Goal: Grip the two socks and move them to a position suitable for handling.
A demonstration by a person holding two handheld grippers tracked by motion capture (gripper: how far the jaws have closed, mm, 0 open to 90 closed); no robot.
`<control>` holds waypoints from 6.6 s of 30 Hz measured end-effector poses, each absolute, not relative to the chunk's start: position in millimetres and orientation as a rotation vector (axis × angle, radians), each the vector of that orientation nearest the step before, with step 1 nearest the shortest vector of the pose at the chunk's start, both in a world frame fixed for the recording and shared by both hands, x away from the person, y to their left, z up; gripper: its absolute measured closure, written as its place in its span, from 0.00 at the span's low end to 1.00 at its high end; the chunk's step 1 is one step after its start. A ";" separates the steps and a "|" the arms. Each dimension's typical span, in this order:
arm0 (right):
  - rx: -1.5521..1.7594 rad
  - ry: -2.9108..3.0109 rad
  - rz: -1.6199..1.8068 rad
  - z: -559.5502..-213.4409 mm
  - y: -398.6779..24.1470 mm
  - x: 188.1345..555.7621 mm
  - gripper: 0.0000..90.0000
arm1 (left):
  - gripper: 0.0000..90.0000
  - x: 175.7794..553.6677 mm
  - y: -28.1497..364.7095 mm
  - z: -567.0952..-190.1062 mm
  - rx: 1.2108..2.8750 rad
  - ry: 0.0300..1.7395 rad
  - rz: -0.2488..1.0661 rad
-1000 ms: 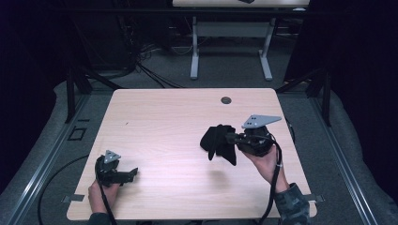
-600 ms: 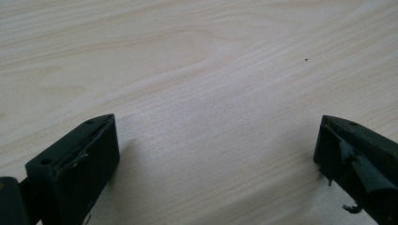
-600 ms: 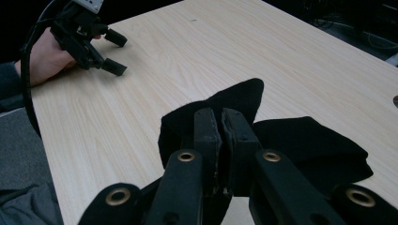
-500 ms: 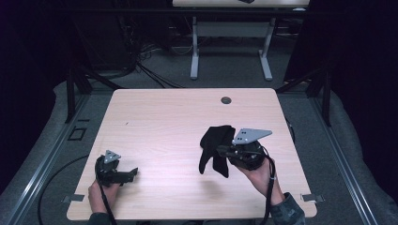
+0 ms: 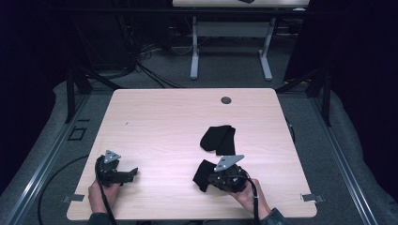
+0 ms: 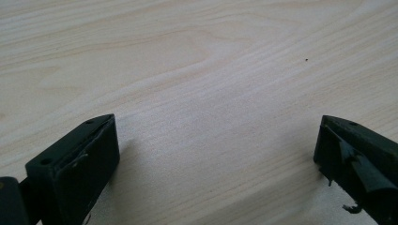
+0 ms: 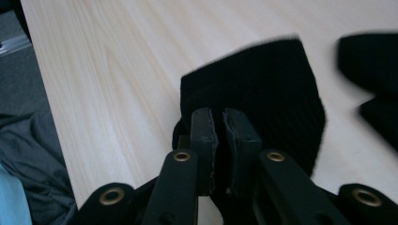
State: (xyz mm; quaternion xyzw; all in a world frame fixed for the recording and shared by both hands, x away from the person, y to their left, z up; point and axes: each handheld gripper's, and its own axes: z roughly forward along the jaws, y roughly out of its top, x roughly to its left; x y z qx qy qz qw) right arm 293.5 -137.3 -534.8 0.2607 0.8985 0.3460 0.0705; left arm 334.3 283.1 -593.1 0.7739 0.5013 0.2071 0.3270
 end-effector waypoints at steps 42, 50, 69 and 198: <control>1.339 2.418 1.007 -562.0 -209.5 274.0 0.47 | 0.10 273.6 79.9 -573.4 2.115 1.017 0.219; 1.345 2.406 1.006 -564.7 -199.9 272.7 0.48 | 0.16 279.4 52.1 -577.5 2.147 1.000 0.240; 1.362 2.408 1.045 -575.2 -192.3 279.8 0.87 | 0.72 282.9 46.3 -580.2 2.147 0.992 0.365; 1.062 2.583 0.853 -567.0 -202.0 292.1 0.63 | 0.17 279.9 141.7 -578.4 2.236 1.092 0.498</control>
